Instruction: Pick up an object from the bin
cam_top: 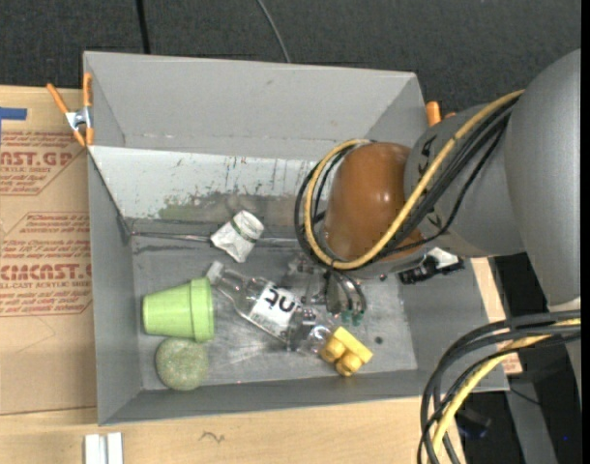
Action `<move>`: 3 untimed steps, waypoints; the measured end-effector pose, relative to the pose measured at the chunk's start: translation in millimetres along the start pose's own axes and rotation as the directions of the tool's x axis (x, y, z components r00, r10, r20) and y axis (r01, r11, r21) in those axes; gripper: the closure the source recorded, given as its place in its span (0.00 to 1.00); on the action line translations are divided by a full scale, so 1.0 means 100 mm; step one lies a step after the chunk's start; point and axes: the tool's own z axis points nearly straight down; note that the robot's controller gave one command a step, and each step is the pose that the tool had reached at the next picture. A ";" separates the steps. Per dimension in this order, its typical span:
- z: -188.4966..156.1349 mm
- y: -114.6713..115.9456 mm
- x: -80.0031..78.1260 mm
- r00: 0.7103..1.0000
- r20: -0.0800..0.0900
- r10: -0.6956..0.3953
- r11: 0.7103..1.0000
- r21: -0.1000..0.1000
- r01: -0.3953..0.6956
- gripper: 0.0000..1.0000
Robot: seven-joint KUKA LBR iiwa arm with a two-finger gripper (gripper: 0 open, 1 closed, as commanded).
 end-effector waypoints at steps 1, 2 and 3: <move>0.15 -0.01 -0.14 0.998 0.007 0.060 0.998 -0.003 -0.060 0.00; 0.31 0.01 -0.01 0.968 0.015 0.250 0.968 -0.007 -0.250 0.00; 0.30 0.00 -0.09 0.990 0.009 0.140 0.990 -0.003 -0.140 1.00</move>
Offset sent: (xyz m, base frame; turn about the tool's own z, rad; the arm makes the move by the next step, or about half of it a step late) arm -0.0033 0.0006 -0.0343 0.2531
